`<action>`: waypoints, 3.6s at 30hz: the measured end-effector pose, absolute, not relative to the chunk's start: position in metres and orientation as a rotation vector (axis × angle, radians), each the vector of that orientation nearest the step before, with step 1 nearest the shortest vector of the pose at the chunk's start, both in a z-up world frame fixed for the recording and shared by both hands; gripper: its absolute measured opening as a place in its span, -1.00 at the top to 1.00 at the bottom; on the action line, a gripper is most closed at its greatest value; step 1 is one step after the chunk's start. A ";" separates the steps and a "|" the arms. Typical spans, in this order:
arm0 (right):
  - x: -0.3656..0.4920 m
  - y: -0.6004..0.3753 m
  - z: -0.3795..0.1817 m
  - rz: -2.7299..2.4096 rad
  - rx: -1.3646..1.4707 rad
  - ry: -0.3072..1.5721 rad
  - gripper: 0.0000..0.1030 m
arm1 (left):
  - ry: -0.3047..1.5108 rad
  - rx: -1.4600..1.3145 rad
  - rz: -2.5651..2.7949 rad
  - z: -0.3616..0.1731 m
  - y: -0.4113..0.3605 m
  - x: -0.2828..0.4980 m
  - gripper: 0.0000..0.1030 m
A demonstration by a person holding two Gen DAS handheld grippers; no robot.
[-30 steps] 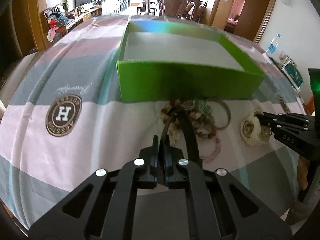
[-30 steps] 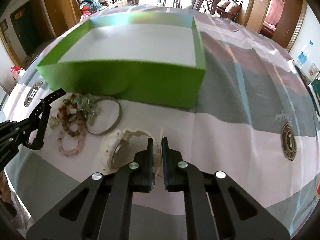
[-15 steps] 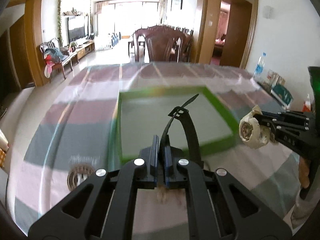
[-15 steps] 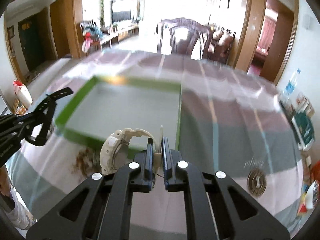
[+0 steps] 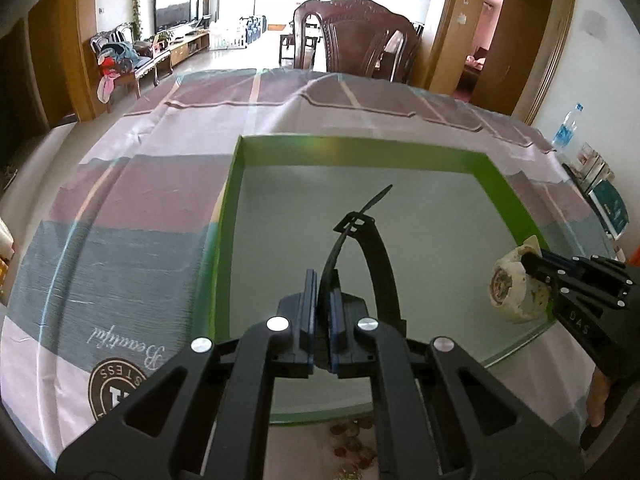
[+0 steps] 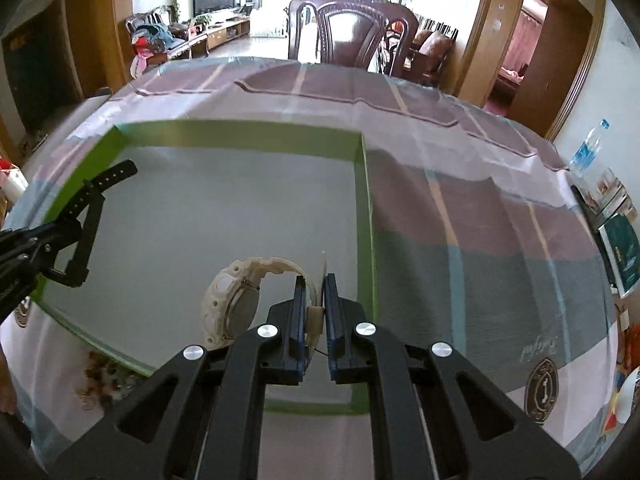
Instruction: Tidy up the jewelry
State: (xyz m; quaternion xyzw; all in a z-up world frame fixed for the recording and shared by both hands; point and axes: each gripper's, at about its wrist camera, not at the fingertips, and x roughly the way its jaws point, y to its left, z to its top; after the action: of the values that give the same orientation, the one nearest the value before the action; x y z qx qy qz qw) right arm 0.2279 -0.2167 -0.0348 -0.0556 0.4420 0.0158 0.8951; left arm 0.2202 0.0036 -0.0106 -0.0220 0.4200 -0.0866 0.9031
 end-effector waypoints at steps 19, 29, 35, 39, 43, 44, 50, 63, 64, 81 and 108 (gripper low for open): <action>0.186 -0.223 0.002 0.101 -0.082 0.826 0.03 | 0.740 -0.038 -0.169 0.023 0.007 0.182 -0.33; 0.147 -0.236 0.020 0.198 0.056 0.831 -0.08 | 0.673 -0.011 -0.200 0.036 0.011 0.143 -0.49; 0.118 -0.269 0.072 0.408 0.571 0.773 -0.43 | 0.648 -0.056 -0.211 0.019 0.013 0.148 -0.49; 0.100 -0.258 0.100 0.667 0.700 0.782 -0.43 | 0.625 -0.053 -0.211 0.011 0.013 0.147 -0.49; 0.093 -0.242 0.105 0.853 0.740 0.776 -0.50 | 0.634 -0.053 -0.207 0.006 0.014 0.149 -0.52; 0.095 -0.240 0.103 0.880 0.765 0.787 -0.55 | 0.634 -0.056 -0.206 0.005 0.016 0.149 -0.53; 0.098 -0.233 0.086 0.921 0.906 0.842 -0.71 | 0.642 -0.087 -0.194 0.003 0.024 0.152 -0.56; 0.094 -0.249 0.086 0.954 0.859 0.741 -0.75 | 0.642 -0.084 -0.197 0.002 0.025 0.152 -0.58; 0.095 -0.249 0.086 0.947 0.858 0.748 -0.75 | 0.643 -0.085 -0.197 0.002 0.025 0.152 -0.58; 0.105 -0.273 0.079 0.824 0.852 0.703 -0.75 | 0.631 -0.088 -0.204 0.001 0.023 0.149 -0.62; 0.152 -0.188 -0.075 0.256 0.060 1.108 0.22 | 0.894 -0.042 -0.365 -0.033 0.015 0.117 -0.29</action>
State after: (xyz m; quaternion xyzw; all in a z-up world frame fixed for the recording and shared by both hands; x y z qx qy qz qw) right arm 0.1516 -0.1876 -0.0752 0.0286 0.5244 0.1213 0.8423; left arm 0.1171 0.0148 -0.0331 -0.0204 0.4300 -0.1753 0.8854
